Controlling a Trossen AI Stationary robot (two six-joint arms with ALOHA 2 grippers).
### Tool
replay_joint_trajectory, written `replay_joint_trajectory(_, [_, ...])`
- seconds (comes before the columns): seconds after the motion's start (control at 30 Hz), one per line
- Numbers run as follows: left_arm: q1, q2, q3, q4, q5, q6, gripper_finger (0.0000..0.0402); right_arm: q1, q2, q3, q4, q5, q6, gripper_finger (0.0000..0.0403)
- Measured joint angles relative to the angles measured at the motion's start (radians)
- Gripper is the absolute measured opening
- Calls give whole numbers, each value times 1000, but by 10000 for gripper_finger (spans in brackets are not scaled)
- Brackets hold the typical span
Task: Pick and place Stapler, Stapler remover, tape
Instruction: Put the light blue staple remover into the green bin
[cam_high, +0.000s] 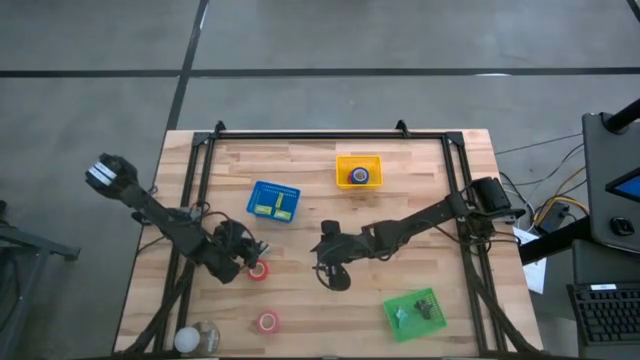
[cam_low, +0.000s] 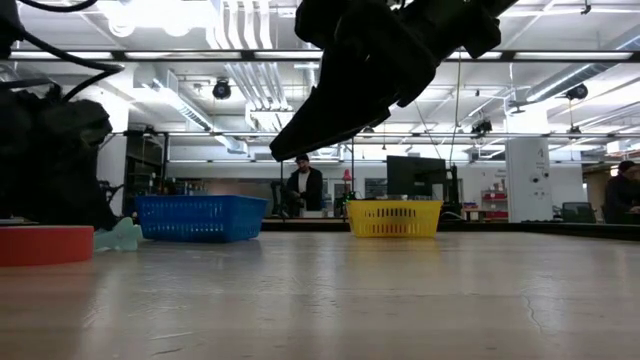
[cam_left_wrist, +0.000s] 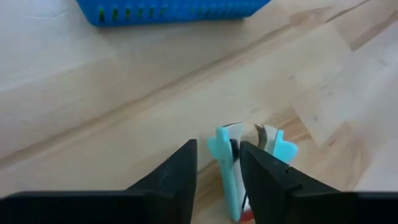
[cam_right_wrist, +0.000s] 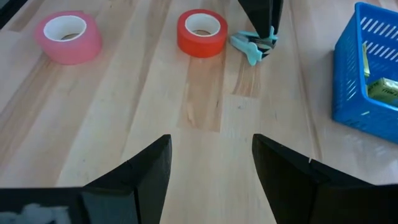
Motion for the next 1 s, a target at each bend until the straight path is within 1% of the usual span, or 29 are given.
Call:
replay_joint_trajectory(0.1, [2, 14, 0, 4, 6, -11, 98, 0, 0, 0, 1, 0, 0, 219])
replay_joint_trajectory(0.3, [5, 30, 1, 18, -47, -2, 13, 0, 0, 0, 8, 0, 4, 219])
replay_joint_trajectory(0.4, [5, 28, 0, 45, -85, 24, 9, 0, 0, 0, 21, 0, 22, 219])
replay_joint_trajectory(0.47, [5, 24, 0, 87, -132, 43, 7, 0, 0, 0, 31, 0, 40, 219])
replay_joint_trajectory(0.53, [5, 24, 0, 151, -170, 94, 5, 0, 0, 0, 31, 0, 43, 219])
replay_joint_trajectory(0.7, [5, 24, 7, 384, -257, 325, 3, 0, 0, 0, 39, 0, 40, 219])
replay_joint_trajectory(0.87, [5, 24, 23, 616, -274, 571, 2, 0, 0, 0, 94, 0, 41, 219])
replay_joint_trajectory(0.93, [6, 26, 36, 654, -277, 636, 2, 0, 0, 0, 116, -1, 43, 219])
replay_joint_trajectory(1.0, [9, 36, 53, 657, -279, 673, 1, 0, 0, 0, 132, -1, 43, 219])
